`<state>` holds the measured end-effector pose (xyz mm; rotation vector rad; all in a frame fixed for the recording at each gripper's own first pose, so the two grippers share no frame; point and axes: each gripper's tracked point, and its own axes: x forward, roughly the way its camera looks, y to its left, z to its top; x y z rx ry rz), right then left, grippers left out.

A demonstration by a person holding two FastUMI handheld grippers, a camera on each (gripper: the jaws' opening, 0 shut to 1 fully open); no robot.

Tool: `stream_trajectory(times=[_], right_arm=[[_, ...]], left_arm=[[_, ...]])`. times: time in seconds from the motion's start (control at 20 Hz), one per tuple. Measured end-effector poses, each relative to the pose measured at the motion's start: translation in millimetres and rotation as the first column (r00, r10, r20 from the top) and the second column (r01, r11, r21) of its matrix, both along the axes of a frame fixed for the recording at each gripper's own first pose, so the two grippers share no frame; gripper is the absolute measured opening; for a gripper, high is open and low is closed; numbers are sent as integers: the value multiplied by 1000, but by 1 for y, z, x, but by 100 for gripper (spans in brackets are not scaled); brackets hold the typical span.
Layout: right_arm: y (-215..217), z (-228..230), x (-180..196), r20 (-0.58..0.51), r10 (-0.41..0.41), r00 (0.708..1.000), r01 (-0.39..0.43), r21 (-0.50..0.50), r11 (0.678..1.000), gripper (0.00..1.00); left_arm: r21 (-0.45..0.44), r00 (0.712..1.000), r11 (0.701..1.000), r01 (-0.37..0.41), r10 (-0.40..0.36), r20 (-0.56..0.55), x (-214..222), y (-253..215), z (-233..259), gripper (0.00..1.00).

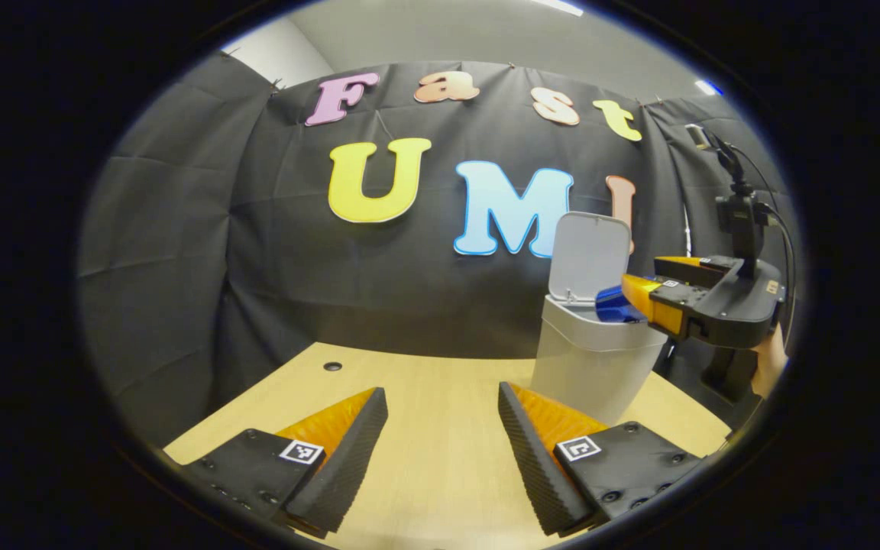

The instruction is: Press the lid of the desktop garbage bin to open it, pick up the crumpled paper on the desktop and throw it into the bin, then pick up the pop can on the desktop and drop it into the bin, and finally close the garbage bin lid.

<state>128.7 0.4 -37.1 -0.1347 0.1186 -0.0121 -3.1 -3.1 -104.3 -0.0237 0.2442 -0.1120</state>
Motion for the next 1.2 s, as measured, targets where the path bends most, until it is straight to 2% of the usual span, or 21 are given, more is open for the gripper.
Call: stream_trajectory(times=[0.1,0.3,0.45,0.8,1.2], right_arm=[[-16,-16,-3,-49,-40,998,40,2,999,88],[-39,-10,-12,-49,-94,994,98,82,992,88],[-48,-1,-11,-43,-120,992,123,72,990,88],[-54,45,13,34,-127,991,125,70,990,88],[-53,93,64,104,-118,988,110,80,991,87]], left_arm=[[-6,1000,1000,8,-8,1,-2,-2,1,95],[-8,1000,1000,28,-28,3,-2,-4,1,95],[-32,999,999,44,-44,0,1,-8,1,95],[-51,996,995,91,-91,4,12,-18,2,95],[-49,996,995,84,-83,25,31,-6,7,95]])
